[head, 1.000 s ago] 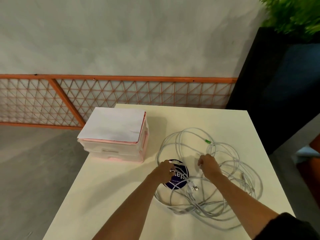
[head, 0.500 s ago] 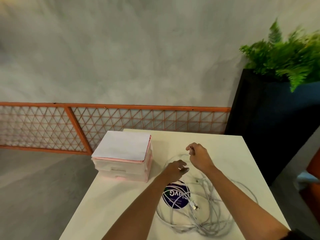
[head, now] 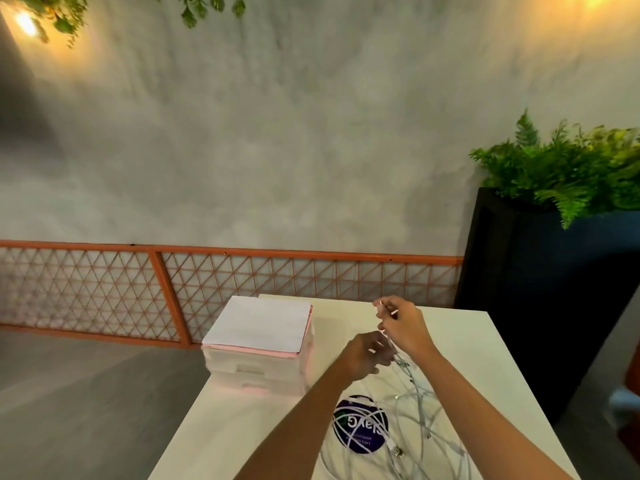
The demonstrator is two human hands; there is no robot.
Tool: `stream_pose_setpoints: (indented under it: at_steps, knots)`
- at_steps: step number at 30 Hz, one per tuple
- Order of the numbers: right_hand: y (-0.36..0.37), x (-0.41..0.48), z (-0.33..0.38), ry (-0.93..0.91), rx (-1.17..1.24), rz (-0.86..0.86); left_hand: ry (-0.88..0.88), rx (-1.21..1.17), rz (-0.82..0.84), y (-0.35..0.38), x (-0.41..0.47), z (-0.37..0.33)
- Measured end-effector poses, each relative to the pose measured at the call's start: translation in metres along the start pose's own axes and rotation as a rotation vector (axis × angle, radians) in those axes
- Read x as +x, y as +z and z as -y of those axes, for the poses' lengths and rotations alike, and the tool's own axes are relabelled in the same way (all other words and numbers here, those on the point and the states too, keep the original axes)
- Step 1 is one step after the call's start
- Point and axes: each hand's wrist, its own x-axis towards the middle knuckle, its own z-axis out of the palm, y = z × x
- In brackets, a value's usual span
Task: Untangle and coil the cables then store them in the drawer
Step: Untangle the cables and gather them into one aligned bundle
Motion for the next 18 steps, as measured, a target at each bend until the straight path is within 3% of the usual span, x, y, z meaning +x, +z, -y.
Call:
stream_pose_setpoints:
  at_steps: [8, 13, 18]
  knots:
    - [-0.004, -0.008, -0.004, 0.068, 0.093, -0.009, 0.090, -0.009, -0.046, -0.009, -0.016, -0.012]
    - [0.003, -0.026, -0.024, 0.180, 0.128, 0.115, 0.238, -0.075, -0.170, -0.016, -0.020, -0.025]
    - [-0.001, -0.047, -0.025, 0.207, 0.151, 0.375, 0.273, -0.189, -0.321, -0.024, -0.024, -0.038]
